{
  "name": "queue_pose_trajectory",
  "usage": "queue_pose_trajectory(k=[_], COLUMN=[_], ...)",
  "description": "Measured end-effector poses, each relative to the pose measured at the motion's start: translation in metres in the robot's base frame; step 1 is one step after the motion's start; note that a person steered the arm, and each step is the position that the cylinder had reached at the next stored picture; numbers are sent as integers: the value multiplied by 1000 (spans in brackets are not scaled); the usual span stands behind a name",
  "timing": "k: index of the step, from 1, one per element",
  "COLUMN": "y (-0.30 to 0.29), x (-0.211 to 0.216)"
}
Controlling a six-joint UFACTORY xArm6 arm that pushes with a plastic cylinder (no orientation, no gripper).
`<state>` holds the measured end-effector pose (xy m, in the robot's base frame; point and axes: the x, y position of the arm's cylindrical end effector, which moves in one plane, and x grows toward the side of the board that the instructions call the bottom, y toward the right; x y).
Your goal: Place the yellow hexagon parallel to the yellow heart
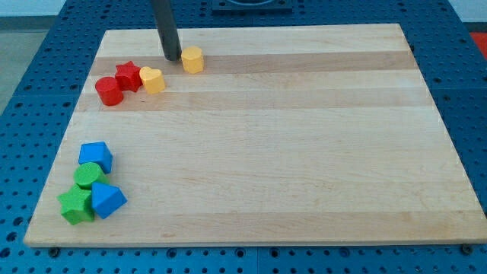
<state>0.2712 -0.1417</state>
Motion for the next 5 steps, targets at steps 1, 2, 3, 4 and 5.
queue_pose_trajectory(k=[1,2,3,4,5], y=[25,49,113,110,91], x=[17,25,25,25,25])
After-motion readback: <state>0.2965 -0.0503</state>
